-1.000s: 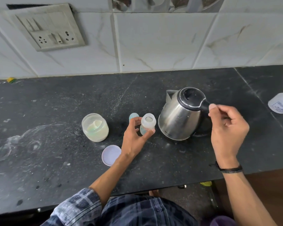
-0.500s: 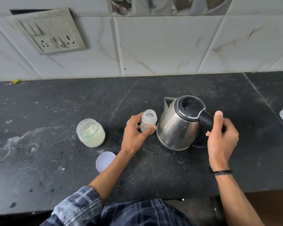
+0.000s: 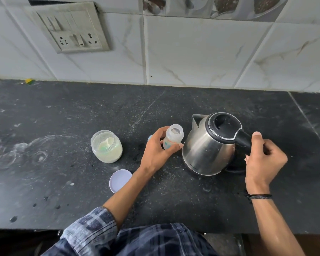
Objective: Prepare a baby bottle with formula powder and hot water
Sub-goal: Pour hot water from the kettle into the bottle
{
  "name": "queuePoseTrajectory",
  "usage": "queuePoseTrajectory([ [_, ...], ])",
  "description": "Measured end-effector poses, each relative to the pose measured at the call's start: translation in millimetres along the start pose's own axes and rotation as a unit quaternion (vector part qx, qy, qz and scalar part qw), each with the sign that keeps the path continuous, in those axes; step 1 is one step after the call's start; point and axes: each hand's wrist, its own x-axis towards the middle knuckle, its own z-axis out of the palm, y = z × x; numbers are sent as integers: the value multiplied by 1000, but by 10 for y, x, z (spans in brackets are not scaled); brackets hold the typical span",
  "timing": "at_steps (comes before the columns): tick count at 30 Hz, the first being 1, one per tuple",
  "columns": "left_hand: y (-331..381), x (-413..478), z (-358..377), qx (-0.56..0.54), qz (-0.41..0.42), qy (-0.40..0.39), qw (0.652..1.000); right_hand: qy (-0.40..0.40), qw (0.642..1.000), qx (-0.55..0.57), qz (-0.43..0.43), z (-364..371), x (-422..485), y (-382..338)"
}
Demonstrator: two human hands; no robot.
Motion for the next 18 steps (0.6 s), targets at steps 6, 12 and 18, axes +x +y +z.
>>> queuePoseTrajectory([
  [6, -39, 36, -53, -4, -11, 8, 1000, -41, 998, -9, -40, 27, 148, -118],
  [12, -56, 38, -84, -15, -11, 15, 1000, -95, 990, -44, -89, 31, 229, -243],
  [18, -85, 19, -106, -13, -14, 13, 1000, -116, 988, -48, -88, 37, 211, -294],
])
